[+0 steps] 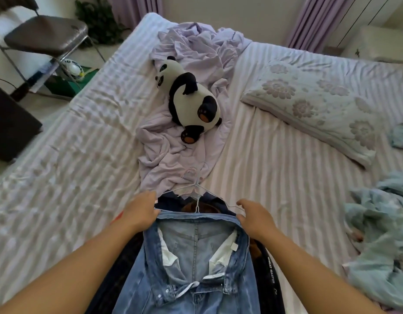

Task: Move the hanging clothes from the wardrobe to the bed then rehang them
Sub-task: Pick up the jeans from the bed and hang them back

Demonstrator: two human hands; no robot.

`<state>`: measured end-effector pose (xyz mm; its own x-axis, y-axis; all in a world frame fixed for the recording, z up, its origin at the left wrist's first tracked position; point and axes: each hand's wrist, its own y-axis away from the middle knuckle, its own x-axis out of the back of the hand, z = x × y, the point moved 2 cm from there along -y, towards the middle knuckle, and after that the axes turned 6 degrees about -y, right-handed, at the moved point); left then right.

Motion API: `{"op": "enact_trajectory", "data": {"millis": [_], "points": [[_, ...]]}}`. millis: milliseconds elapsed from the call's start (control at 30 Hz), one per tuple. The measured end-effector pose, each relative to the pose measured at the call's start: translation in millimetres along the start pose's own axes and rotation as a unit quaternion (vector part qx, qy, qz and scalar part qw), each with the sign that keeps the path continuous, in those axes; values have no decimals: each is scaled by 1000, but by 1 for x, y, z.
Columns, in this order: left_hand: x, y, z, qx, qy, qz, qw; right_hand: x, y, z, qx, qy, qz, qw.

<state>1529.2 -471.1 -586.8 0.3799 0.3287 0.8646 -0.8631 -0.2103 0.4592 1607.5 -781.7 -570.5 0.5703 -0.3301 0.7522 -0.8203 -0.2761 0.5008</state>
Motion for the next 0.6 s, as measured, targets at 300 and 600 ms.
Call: {"op": "enact_trajectory", "data": {"millis": [300,600], "points": [[-50,-61,-18,1,1,-39,999,-48,-62,10,-1,48,-60,997],[-67,-60,-19,28,-41,-2,999,-55,-69,13,-13,50,-26,998]]}}
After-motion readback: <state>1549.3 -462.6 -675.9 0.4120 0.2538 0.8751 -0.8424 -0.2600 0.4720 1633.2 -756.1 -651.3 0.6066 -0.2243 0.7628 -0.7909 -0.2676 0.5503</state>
